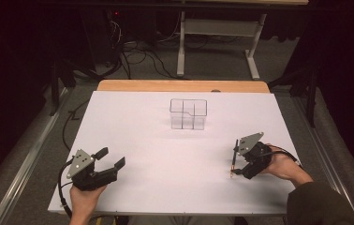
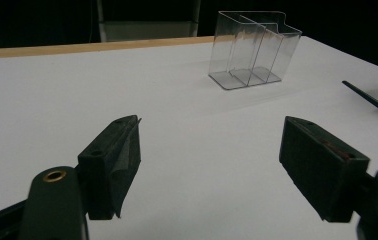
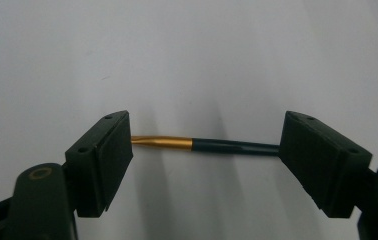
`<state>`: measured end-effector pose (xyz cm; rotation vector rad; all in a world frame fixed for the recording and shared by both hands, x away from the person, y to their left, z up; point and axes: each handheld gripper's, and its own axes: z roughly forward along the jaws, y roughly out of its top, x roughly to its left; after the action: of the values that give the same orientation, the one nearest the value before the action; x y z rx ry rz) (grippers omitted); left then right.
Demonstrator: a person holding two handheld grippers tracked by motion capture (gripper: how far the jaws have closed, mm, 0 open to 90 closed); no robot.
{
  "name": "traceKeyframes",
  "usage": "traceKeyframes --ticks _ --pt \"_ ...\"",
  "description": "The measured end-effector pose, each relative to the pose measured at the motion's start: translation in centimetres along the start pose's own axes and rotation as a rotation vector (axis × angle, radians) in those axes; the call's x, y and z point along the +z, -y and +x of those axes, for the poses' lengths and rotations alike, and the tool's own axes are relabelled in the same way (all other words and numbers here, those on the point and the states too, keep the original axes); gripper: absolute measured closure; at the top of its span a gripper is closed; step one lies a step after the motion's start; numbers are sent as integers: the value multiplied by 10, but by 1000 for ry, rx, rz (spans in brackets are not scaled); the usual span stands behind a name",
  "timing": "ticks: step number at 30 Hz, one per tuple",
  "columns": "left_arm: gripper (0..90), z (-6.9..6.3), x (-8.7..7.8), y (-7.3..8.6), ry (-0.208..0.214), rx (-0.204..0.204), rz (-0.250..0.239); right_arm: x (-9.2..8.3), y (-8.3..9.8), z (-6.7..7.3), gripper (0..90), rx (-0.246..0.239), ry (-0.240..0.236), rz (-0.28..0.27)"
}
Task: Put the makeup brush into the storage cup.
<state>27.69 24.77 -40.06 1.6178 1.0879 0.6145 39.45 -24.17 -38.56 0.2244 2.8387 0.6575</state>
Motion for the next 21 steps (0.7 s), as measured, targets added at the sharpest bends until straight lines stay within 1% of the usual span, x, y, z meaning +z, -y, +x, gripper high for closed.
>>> traceKeyframes --ticks 3,4,5,6,7,8,9,10,14,16,18,21 --pt "248 0 0 0 0 3 4 3 0 -1 250 -20 5 -18" --pt "250 0 0 0 -1 5 2 3 0 -1 251 -16 7 -10" --pt "250 0 0 0 0 2 -1 5 1 -2 253 -18 0 -14" --pt "250 0 0 0 0 1 -2 6 1 -4 254 -25 -2 -4" --pt "250 0 0 0 0 -2 -1 7 2 -5 254 -21 -8 0" --pt "250 0 0 0 0 -2 -1 8 3 -6 254 -27 -13 0" --pt "250 0 0 0 0 -4 0 9 3 -7 254 -27 -11 2" --pt "250 0 0 0 0 -4 0 9 4 -8 254 -21 -9 0" --pt "248 -1 1 1 -6 1 1 12 5 -10 247 -40 -7 -17" --pt "249 0 1 1 -12 3 6 14 6 -12 245 -25 -12 -12" --pt "248 1 1 1 -15 -2 7 15 6 -14 245 -31 -11 -8" --pt "248 1 1 1 -17 -5 6 18 7 -14 243 -36 -24 -13"
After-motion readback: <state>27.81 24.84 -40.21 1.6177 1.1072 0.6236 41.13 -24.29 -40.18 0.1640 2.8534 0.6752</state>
